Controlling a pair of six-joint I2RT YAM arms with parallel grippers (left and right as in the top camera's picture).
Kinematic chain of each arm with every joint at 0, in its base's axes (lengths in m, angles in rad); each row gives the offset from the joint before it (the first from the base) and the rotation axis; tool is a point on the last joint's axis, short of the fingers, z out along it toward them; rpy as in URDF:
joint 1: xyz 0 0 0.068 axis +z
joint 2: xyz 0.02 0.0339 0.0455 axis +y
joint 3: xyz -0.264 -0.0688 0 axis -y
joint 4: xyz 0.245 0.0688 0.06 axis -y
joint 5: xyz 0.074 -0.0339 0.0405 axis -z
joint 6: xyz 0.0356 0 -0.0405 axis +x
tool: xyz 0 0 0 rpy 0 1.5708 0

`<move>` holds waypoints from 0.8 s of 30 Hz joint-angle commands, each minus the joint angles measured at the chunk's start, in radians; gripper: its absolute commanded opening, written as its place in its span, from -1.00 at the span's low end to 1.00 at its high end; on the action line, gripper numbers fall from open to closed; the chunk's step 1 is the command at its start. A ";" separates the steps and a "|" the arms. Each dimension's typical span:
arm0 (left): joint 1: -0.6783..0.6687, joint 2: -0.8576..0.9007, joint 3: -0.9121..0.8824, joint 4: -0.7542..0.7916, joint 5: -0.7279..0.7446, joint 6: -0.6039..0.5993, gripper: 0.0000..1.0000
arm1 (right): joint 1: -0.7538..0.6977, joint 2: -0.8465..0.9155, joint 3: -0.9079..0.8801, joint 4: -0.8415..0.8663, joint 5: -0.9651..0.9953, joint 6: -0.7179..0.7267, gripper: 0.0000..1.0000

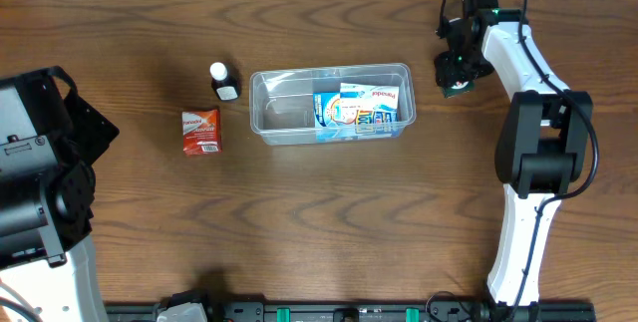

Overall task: Pack container
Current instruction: 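Grasp the dark green Zam-Buk box with the right gripper, then carry the Zam-Buk box over the container and release it inside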

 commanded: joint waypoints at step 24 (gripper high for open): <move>0.006 0.003 0.019 -0.003 -0.013 0.005 0.96 | 0.216 -0.005 0.634 -0.560 0.001 0.199 -0.05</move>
